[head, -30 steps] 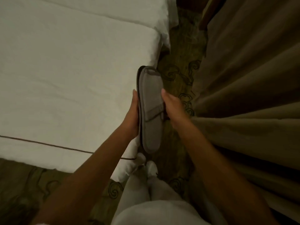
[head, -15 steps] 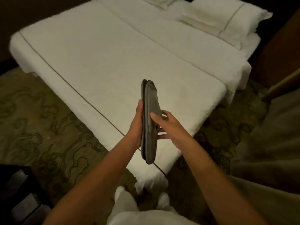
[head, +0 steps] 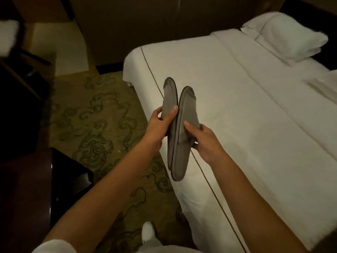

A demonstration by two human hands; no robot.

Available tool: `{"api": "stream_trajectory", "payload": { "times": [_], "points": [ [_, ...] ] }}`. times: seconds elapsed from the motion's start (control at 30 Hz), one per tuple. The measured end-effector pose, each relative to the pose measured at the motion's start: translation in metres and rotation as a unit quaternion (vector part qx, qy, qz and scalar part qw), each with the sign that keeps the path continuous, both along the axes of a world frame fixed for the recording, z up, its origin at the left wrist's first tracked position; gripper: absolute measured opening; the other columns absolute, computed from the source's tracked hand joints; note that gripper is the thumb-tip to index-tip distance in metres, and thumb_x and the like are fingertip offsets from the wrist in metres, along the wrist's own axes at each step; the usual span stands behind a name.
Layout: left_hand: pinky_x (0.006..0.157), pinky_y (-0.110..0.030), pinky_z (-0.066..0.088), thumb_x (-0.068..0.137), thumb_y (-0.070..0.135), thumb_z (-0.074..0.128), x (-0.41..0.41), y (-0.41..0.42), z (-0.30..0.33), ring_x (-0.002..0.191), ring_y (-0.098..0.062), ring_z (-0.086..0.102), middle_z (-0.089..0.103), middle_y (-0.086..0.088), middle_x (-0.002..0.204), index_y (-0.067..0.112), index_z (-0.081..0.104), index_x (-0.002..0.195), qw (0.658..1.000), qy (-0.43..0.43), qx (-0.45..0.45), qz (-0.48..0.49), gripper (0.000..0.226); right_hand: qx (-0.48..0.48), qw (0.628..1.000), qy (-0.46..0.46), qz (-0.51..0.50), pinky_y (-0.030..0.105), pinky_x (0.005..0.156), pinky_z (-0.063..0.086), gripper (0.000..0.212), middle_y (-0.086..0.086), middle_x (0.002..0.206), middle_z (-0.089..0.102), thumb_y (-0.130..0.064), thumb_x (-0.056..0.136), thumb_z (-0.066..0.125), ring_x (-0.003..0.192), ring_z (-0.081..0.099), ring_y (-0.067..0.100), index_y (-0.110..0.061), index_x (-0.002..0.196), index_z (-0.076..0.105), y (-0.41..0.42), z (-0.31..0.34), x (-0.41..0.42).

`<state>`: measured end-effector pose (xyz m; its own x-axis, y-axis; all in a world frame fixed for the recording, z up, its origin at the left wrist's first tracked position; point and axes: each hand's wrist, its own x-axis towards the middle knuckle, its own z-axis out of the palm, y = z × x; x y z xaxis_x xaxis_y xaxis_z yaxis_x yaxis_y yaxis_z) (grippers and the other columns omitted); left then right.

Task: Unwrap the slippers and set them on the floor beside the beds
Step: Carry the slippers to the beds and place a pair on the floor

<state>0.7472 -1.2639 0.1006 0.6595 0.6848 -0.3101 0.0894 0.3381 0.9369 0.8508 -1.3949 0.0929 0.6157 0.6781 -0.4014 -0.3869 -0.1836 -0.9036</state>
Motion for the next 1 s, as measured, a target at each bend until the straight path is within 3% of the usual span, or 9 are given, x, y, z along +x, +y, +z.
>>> {"api": "stream_trajectory", "payload": {
  "times": [0.1,0.2,0.4,0.53,0.67,0.77,0.87,0.93,1.0],
  "points": [
    [0.077,-0.022,0.058,0.067,0.054,0.085,-0.005,0.085,0.008,0.105,-0.01,0.065,0.061,0.006,0.123,0.029,0.04,0.146,0.998,-0.001,0.041,0.041,0.094,0.078,0.996,0.025,-0.03,0.042,0.089,0.058,0.063,0.008,0.116,0.074,-0.035,0.071,0.088,0.108,0.071,0.025,-0.009,0.124,0.064,0.073,0.014,0.017],
    [0.089,-0.032,0.058,0.073,0.036,0.087,0.004,0.153,0.006,0.108,-0.016,0.067,0.065,0.001,0.125,0.022,0.047,0.142,0.996,0.004,0.052,0.069,0.081,0.114,0.991,0.032,-0.056,0.04,0.084,0.06,0.048,0.007,0.114,0.075,-0.019,0.075,0.085,0.104,0.072,0.024,-0.013,0.119,0.066,0.136,0.017,0.045],
    [0.055,-0.019,0.057,0.082,0.025,0.08,0.058,0.275,0.0,0.072,-0.009,0.074,0.078,0.008,0.078,0.019,0.072,0.095,0.991,0.001,0.0,0.134,0.016,0.144,0.983,0.09,-0.068,0.038,0.079,0.06,0.031,0.004,0.112,0.075,-0.012,0.085,0.073,0.101,0.073,0.023,-0.019,0.115,0.069,0.269,-0.007,0.112],
    [0.081,-0.036,0.061,0.084,0.027,0.078,0.081,0.374,0.013,0.094,-0.021,0.07,0.075,-0.004,0.1,0.018,0.071,0.101,0.986,0.023,-0.031,0.161,0.02,0.155,0.969,0.193,-0.03,0.044,0.082,0.059,0.041,0.01,0.12,0.072,-0.012,0.087,0.07,0.105,0.072,0.028,-0.016,0.128,0.065,0.371,-0.01,0.158],
    [0.076,-0.031,0.058,0.086,0.03,0.075,0.103,0.461,0.023,0.094,-0.02,0.069,0.075,0.0,0.095,0.02,0.072,0.101,0.984,0.028,-0.006,0.175,0.018,0.115,0.969,0.216,0.029,0.046,0.088,0.058,0.041,0.014,0.122,0.071,-0.012,0.088,0.066,0.109,0.069,0.031,-0.009,0.129,0.064,0.466,0.002,0.187],
    [0.084,-0.03,0.056,0.085,0.035,0.075,0.121,0.528,0.016,0.109,-0.014,0.065,0.067,0.006,0.122,0.026,0.055,0.136,0.981,0.017,0.061,0.182,0.055,0.111,0.966,0.23,0.045,0.043,0.082,0.06,0.033,0.013,0.117,0.074,-0.013,0.09,0.066,0.104,0.072,0.03,-0.008,0.122,0.067,0.54,0.008,0.208],
    [0.098,-0.032,0.05,0.086,0.038,0.073,0.141,0.59,0.005,0.126,-0.004,0.052,0.043,0.017,0.15,0.059,0.025,0.145,0.975,0.019,0.152,0.161,0.079,0.093,0.972,0.205,0.068,0.039,0.074,0.061,0.033,0.012,0.112,0.075,-0.016,0.087,0.07,0.098,0.074,0.026,-0.008,0.119,0.069,0.614,0.008,0.228],
    [0.097,-0.026,0.049,0.089,0.039,0.07,0.158,0.641,-0.002,0.124,0.007,0.047,0.038,0.027,0.147,0.07,0.022,0.139,0.97,0.018,0.203,0.134,0.075,0.084,0.977,0.179,0.079,0.037,0.075,0.061,0.039,0.011,0.113,0.075,-0.019,0.085,0.072,0.099,0.074,0.025,-0.009,0.123,0.066,0.665,0.002,0.242],
    [0.101,-0.027,0.048,0.093,0.036,0.066,0.175,0.699,-0.009,0.124,0.009,0.047,0.044,0.028,0.143,0.063,0.036,0.139,0.963,0.023,0.24,0.119,0.061,0.095,0.978,0.173,0.067,0.037,0.075,0.061,0.04,0.01,0.113,0.075,-0.018,0.085,0.073,0.1,0.073,0.025,-0.009,0.124,0.065,0.721,-0.003,0.257]
  ]
}}
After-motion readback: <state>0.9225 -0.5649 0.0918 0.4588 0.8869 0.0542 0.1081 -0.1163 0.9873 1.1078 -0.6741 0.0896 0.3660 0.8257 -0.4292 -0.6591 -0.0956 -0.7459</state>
